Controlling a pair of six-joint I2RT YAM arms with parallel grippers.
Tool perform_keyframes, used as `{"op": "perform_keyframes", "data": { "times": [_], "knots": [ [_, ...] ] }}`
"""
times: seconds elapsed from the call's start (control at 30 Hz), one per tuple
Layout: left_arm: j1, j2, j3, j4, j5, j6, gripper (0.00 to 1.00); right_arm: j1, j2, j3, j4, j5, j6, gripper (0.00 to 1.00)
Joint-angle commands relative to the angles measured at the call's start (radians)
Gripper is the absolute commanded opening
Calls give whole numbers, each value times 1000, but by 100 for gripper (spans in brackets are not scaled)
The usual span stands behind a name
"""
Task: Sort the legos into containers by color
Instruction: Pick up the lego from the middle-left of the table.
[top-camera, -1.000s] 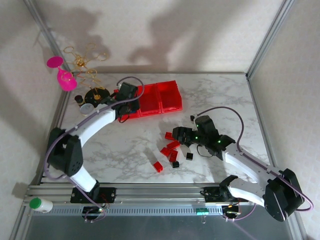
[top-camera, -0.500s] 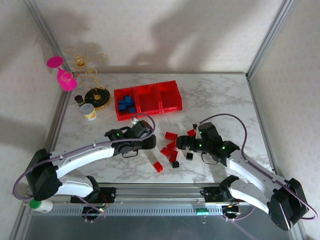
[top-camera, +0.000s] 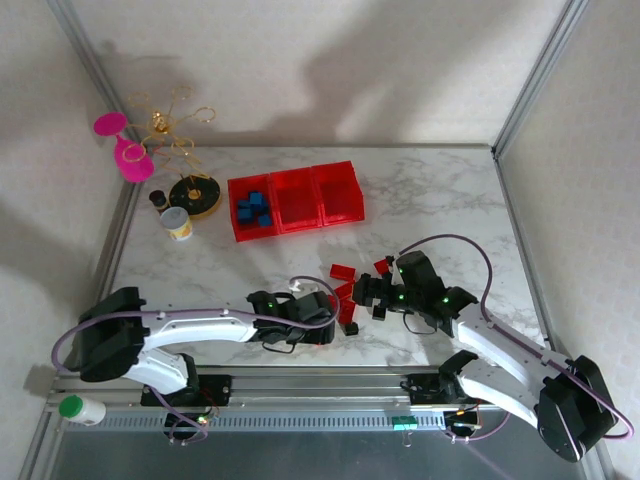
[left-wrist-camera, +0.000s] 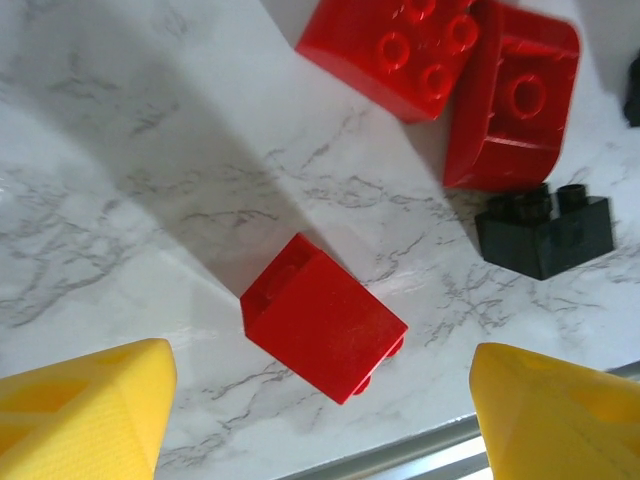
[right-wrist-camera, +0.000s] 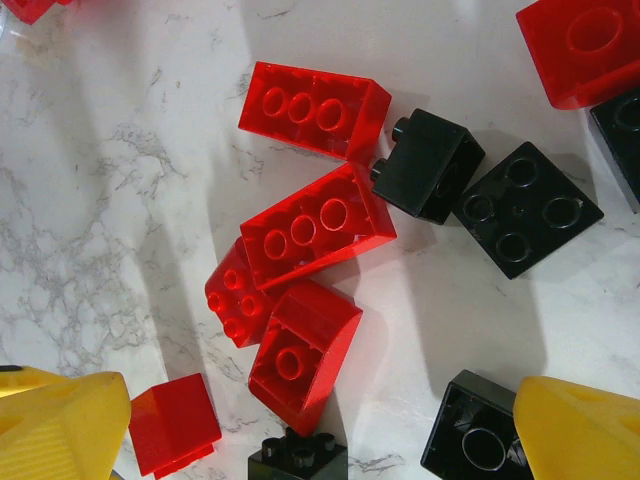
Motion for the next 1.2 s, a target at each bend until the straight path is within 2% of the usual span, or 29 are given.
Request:
{"op": "perform_keyframes", "data": {
  "times": [0.0, 0.13, 0.57, 1.07, 1.17],
  "knots": [
    [-20, 44, -10, 38, 1, -46, 77, -5, 4, -7, 3, 6, 4, 99],
    [-23, 87, -23, 105, 23, -57, 75, -5, -4, -17, 7, 8, 13, 99],
    [-17, 233, 94, 94, -69, 16, 65, -5, -37, -38, 6, -15, 43, 99],
    [-16, 219, 76, 53, -86, 29, 39, -4, -60, -40, 28, -64, 41, 99],
    [-16, 210, 73, 54, -86, 28, 36, -4, -57, -39, 36, -81, 37, 99]
  ]
}}
